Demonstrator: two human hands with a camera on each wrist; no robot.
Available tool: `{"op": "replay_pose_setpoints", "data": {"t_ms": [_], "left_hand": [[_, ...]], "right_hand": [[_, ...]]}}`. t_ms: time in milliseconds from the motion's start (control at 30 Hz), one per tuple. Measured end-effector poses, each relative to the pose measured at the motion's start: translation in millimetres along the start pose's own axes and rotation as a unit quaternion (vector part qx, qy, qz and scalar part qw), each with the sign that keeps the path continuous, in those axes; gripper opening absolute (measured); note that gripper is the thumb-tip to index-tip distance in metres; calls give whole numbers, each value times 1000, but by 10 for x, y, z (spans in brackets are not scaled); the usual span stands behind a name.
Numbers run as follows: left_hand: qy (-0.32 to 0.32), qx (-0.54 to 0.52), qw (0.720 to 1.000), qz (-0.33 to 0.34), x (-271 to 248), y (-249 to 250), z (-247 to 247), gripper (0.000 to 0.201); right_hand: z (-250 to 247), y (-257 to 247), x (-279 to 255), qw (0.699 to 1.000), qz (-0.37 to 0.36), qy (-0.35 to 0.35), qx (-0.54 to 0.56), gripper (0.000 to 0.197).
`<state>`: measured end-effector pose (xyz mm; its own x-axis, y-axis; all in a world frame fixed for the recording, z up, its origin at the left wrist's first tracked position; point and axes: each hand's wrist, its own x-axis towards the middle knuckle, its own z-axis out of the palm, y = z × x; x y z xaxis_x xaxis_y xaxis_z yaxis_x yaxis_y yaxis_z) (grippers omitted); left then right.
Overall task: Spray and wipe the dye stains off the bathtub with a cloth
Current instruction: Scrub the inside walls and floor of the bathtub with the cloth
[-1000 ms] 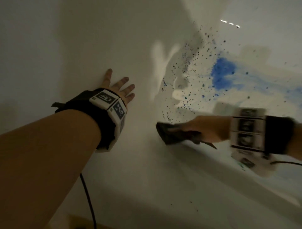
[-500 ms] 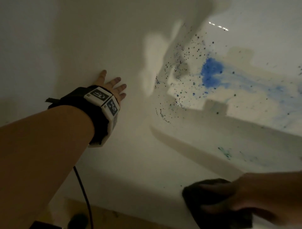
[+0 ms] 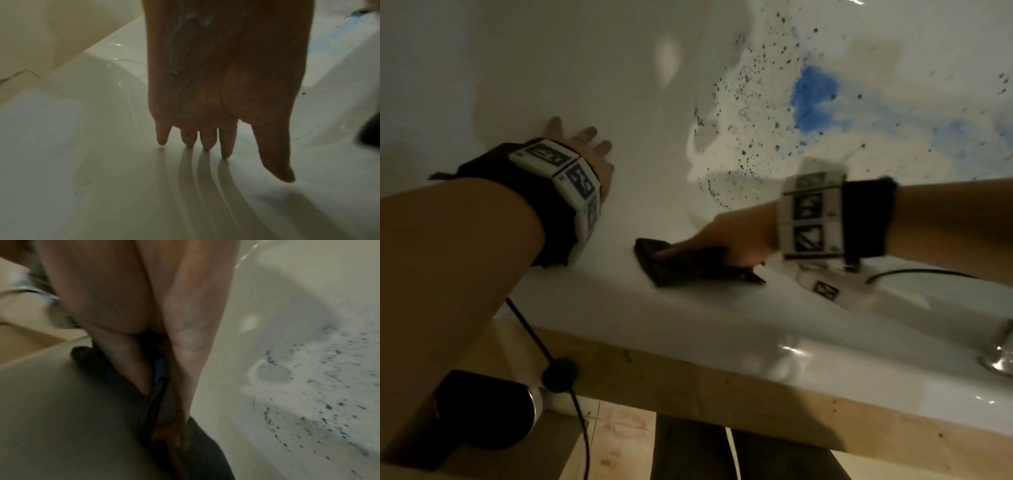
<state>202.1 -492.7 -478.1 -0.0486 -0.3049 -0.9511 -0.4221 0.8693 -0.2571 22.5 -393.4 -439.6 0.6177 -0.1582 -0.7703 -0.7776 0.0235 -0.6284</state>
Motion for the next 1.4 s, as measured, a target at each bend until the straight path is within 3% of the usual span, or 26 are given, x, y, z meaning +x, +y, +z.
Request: {"op": "replay_pose_setpoints", "data": {"t_ms": [67, 167, 233, 333, 500, 633, 767, 833, 967, 1100, 1200, 1267, 1400], "left_hand": [[-45, -77, 996, 7, -108, 126, -40, 71], [-94, -262, 959, 57, -456, 397, -192, 59], [-82, -330, 935, 95, -710, 559, -235, 54], [-35, -359, 921, 143, -969, 815, -222, 50], [22, -407, 888, 213, -1262, 1196, -374, 42], [59, -409, 884, 219, -1323, 1475, -655, 25], [87, -398, 888, 213, -1384, 1845, -948, 37], [88, -386, 892, 215, -1428, 2049, -1057, 33], [118, -382, 895, 198, -1622, 2532, -1314, 44], [190, -481, 837, 178, -1812, 3123, -1650, 64], [252, -479, 822, 176, -1941, 3586, -2013, 72], [256, -462, 829, 180, -1976, 3898, -2224, 75], [233, -408, 869, 153, -1873, 4321, -2394, 81]], "right_hand": [[-142, 34, 126, 999, 25, 12, 33, 53], [-309, 265, -207, 990, 92, 96, 44, 55], [-327, 402, -628, 978, 145, 149, 34, 52], [-131, 560, -1293, 960, 206, 186, 44, 43], [458, 829, -2209, 925, 263, 228, 150, 40], [817, 1142, -2794, 901, 319, 245, 162, 44], [1045, 1378, -3182, 877, 369, 286, 111, 42], [1164, 1449, -3330, 875, 366, 303, 96, 44], [1406, 1589, -3697, 883, 331, 324, 71, 40], [1767, 1926, -4245, 885, 337, 318, 50, 41], [2101, 2272, -4783, 873, 371, 309, 65, 42], [2347, 2515, -5130, 859, 405, 306, 69, 42], [2893, 3042, -5641, 806, 477, 325, 129, 44]]}}
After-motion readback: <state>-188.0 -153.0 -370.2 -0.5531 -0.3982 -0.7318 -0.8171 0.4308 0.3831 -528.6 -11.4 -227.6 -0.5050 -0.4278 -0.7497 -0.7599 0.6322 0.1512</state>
